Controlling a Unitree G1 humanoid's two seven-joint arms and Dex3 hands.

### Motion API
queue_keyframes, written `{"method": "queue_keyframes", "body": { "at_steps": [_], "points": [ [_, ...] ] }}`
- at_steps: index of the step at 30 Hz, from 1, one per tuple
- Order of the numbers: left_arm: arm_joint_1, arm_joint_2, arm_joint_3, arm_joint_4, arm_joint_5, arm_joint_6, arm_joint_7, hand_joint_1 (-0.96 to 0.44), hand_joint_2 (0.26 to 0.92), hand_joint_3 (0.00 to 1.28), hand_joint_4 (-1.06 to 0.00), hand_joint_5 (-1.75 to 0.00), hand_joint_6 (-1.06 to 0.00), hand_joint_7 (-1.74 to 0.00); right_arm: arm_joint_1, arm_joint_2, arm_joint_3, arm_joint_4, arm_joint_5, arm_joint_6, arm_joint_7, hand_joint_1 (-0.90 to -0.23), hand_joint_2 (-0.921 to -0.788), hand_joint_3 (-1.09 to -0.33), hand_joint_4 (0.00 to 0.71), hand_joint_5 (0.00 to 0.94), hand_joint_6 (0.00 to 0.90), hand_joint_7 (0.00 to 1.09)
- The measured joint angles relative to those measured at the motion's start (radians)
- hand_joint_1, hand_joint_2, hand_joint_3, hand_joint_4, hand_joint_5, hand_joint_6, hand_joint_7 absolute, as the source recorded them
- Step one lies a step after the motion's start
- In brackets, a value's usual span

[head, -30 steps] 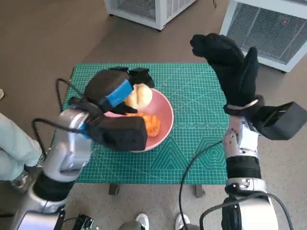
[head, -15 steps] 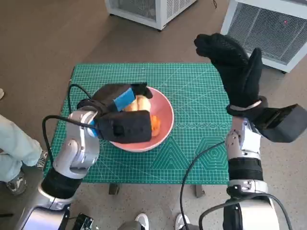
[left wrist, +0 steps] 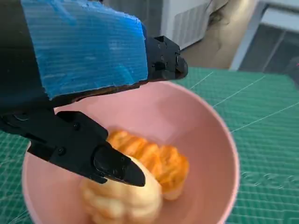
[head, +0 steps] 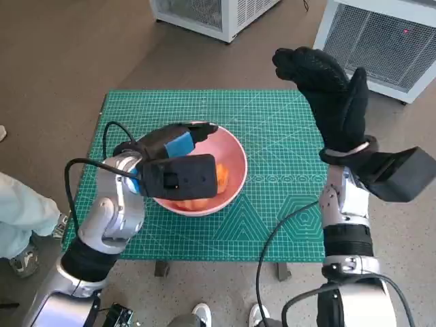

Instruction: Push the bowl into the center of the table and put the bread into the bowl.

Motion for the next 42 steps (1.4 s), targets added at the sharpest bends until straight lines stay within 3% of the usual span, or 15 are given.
{"method": "queue_keyframes", "body": {
  "at_steps": [8,16,20,25,32,36,42],
  "points": [
    [0.039,0.037,0.123,-0.060,-0.140,-0.040,-0.011,-0.54,0.916,0.03,0.00,0.00,-0.06,-0.09,0.001,0.000,0.008,-0.027,0.000,0.000,-0.004,-0.669,-0.921,-0.838,0.139,0.043,-0.001,0.45],
    [0.102,0.065,0.334,-0.150,-0.369,-0.079,-0.023,-0.59,0.921,0.05,0.00,0.00,-0.06,-0.09,0.004,0.000,0.020,-0.060,-0.001,0.004,-0.019,-0.668,-0.921,-0.842,0.137,0.046,-0.001,0.45],
    [0.135,0.039,0.461,-0.169,-0.495,-0.163,0.037,-0.61,0.921,0.09,0.00,0.00,-0.08,-0.11,0.004,0.000,0.028,-0.082,-0.001,0.012,-0.031,-0.671,-0.921,-0.835,0.138,0.048,-0.001,0.47],
    [0.159,-0.035,0.568,-0.164,-0.620,-0.344,0.151,-0.66,0.921,0.23,-0.07,-0.03,-0.14,-0.15,0.004,-0.001,0.034,-0.109,-0.001,0.022,-0.047,-0.689,-0.921,-0.811,0.135,0.050,-0.001,0.53],
    [0.182,-0.150,0.619,-0.128,-0.693,-0.583,0.311,-0.73,0.921,0.34,-0.09,-0.03,-0.13,-0.17,0.000,0.000,0.039,-0.119,-0.004,0.025,-0.067,-0.708,-0.921,-0.770,0.145,0.054,-0.001,0.58],
    [0.212,-0.190,0.614,-0.126,-0.693,-0.649,0.374,-0.75,0.921,0.41,-0.05,-0.01,-0.07,-0.23,-0.011,0.000,0.040,-0.107,-0.019,0.015,-0.079,-0.714,-0.921,-0.755,0.152,0.055,-0.001,0.60],
    [0.256,-0.213,0.603,-0.120,-0.700,-0.693,0.402,-0.76,0.921,0.47,-0.02,0.00,-0.01,-0.32,-0.030,-0.002,0.040,-0.087,-0.042,-0.023,-0.097,-0.725,-0.921,-0.751,0.157,0.054,-0.001,0.60]
  ]
}}
